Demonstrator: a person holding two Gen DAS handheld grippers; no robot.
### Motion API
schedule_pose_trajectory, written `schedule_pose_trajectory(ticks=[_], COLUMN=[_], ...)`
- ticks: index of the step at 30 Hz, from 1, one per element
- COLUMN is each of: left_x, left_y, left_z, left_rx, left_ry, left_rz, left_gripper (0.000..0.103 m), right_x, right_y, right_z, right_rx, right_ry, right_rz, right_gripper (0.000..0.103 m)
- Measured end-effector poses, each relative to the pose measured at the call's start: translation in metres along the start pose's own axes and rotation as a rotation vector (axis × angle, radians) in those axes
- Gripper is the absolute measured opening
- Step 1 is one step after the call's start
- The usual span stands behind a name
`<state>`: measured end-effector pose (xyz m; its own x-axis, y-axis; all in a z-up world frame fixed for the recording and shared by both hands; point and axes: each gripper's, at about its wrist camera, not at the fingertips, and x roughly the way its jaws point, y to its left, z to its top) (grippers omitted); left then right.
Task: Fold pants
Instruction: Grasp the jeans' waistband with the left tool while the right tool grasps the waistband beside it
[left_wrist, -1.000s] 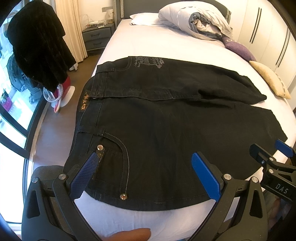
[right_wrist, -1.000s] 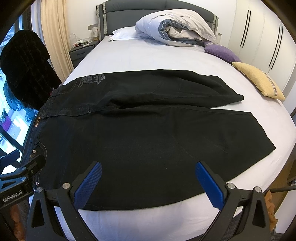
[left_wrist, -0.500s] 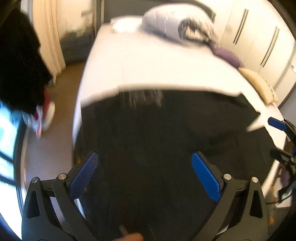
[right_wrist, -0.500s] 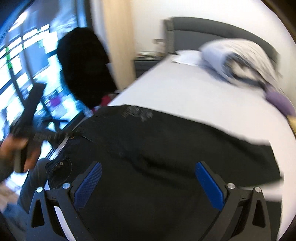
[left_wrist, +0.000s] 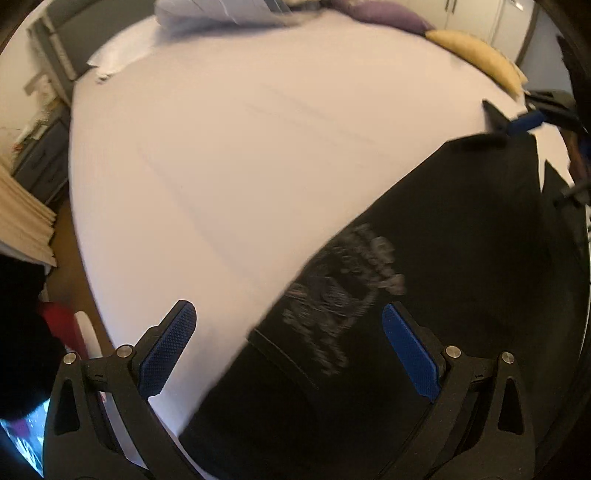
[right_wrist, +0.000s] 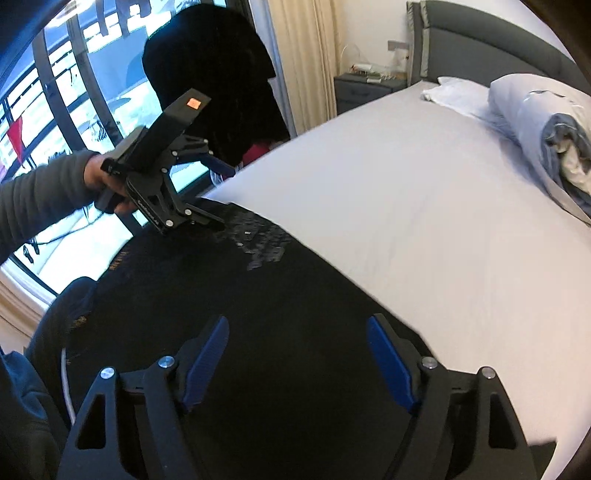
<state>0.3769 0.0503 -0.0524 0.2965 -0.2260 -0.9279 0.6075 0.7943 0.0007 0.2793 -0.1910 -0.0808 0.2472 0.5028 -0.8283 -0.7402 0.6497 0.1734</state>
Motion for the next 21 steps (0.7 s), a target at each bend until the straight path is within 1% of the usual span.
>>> schedule_pose_trajectory(ticks=[3,4,5,6,8,10,11,12,13,14,15,16,17,19,21], left_x=[0.017,0.024,0.03,0.034,0.045,0.049,0.05,0.049,0.048,0.047,0.045,0.043,0.039,0.03,0.019], left_y=[0.017,0.023,0.026,0.027,0.03,0.035,0.036,0.037,0.038,0.037,0.035,0.032,0.027,0.022,0.018], left_z=[0.003,0.002,0.001,-0.001,-0.005,-0.006,-0.007,-0.007,-0.008,-0.01,-0.012,-0.013,-0.016,-0.02,-0.027], left_rx=[-0.002,-0.004,0.001,0.006,0.015,0.0,-0.006,-0.009,-0.011,-0.011,-0.008,0.002,0.02,0.039,0.05], left_ry=[0.042,0.066,0.086,0.101,0.138,0.144,0.143,0.142,0.139,0.137,0.137,0.134,0.128,0.101,0.058], left_rz=[-0.048,-0.085,-0.1,-0.101,-0.13,-0.145,-0.152,-0.157,-0.17,-0.19,-0.202,-0.205,-0.19,-0.165,-0.138], left_gripper=[0.097,0.094,0.086,0.084,0.083,0.082,0.081,0.073,0.06,0.044,0.036,0.019,0.014,0.011,0.01], right_x=[0.021,0.023,0.031,0.036,0.049,0.056,0.06,0.06,0.062,0.064,0.065,0.066,0.069,0.074,0.079], right_y=[-0.015,-0.017,-0.02,-0.024,-0.027,-0.038,-0.04,-0.04,-0.042,-0.043,-0.042,-0.044,-0.045,-0.044,-0.045], right_z=[0.004,0.006,0.008,0.01,0.014,0.023,0.026,0.027,0.029,0.031,0.032,0.033,0.035,0.037,0.039], right_rx=[-0.01,-0.014,-0.022,-0.028,-0.05,-0.058,-0.062,-0.063,-0.066,-0.074,-0.078,-0.083,-0.091,-0.113,-0.131], right_ry=[0.024,0.03,0.044,0.054,0.085,0.11,0.119,0.124,0.132,0.139,0.142,0.149,0.164,0.189,0.214], right_rz=[0.03,0.037,0.045,0.052,0.063,0.063,0.058,0.058,0.056,0.047,0.043,0.038,0.036,0.035,0.031], right_gripper=[0.074,0.072,0.071,0.069,0.066,0.061,0.06,0.058,0.056,0.055,0.055,0.055,0.055,0.053,0.052])
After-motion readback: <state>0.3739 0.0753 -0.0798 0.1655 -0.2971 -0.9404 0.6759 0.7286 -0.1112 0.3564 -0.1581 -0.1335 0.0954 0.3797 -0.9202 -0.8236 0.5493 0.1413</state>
